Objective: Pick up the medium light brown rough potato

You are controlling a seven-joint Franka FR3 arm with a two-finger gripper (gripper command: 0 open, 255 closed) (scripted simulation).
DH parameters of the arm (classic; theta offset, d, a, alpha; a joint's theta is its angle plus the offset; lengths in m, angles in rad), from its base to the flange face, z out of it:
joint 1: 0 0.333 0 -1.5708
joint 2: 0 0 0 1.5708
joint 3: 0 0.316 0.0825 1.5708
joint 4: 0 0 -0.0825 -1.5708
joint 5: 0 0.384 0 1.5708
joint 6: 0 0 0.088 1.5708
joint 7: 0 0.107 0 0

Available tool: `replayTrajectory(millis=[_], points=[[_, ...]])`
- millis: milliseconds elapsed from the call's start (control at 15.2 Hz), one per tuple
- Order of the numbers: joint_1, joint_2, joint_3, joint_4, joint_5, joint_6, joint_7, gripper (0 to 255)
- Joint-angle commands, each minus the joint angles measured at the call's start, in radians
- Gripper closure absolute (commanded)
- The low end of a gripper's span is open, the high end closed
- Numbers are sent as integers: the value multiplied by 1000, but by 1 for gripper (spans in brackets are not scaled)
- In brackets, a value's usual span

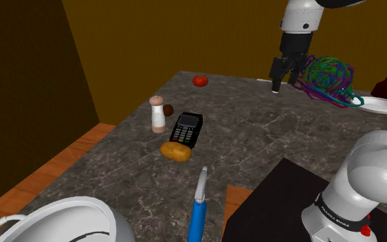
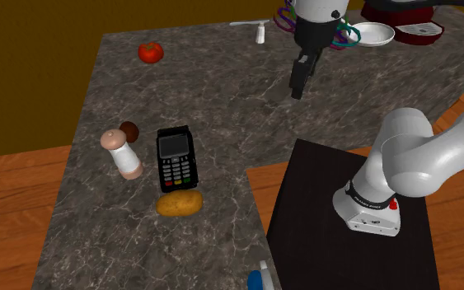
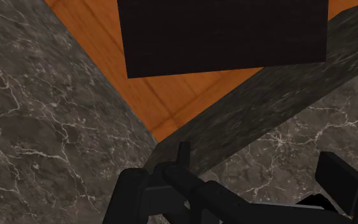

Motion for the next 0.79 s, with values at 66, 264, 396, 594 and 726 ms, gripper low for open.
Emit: replayTrajectory(millis=[66,264,396,594,726], points=[[9,10,4,-20,6,38,-6,0],[34,48,16,-73,23,152,-25,0],[52,79,24,-102,34,228,-38,0],[77,136,39,-136,49,342,-59,0],[95,180,49,-153,59,418,-73,0]])
